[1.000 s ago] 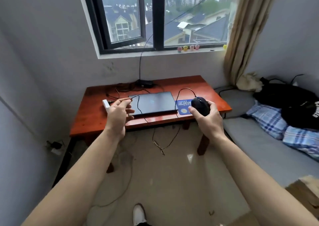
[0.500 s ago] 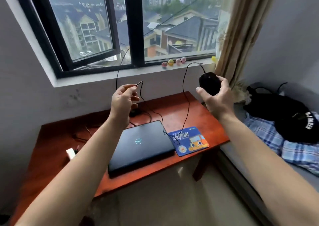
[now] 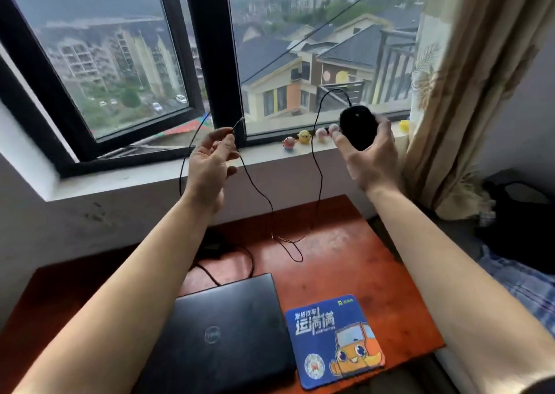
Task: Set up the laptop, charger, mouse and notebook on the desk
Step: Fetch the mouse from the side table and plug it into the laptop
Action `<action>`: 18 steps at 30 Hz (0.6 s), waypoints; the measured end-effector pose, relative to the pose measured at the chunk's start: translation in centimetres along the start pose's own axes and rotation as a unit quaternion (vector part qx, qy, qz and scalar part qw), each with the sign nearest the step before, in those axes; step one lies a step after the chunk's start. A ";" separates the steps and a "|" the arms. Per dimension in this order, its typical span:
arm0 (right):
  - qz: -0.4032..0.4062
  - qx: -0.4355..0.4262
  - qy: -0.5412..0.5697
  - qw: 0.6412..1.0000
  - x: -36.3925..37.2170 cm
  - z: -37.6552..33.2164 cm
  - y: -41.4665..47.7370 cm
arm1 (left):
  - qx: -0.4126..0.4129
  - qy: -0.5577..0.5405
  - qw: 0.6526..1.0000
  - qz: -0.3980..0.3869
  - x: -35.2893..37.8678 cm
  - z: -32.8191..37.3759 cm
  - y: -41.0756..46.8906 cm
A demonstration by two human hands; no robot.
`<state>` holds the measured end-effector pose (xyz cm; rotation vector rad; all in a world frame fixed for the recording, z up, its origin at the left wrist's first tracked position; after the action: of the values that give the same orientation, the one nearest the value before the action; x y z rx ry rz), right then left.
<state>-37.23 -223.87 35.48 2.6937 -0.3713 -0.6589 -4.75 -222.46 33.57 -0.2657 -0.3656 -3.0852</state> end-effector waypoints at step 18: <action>-0.343 0.340 -0.185 0.856 16.0 32.0 -21.0 | -0.440 0.198 0.872 0.080 -7.6 -36.2 -16.6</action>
<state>-35.47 -218.46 -5.64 3.3681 0.3989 -1.4986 -4.00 -214.81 -6.24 0.3197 1.0275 -2.7902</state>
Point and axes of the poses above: each hand's wrist, its own y-axis towards the middle knuckle, its own x-axis out of the palm, z = x × y, the point moved 10 cm from there along y, towards the middle knuckle, and after that the axes turned 14 degrees about -z, right-handed, at the moved point
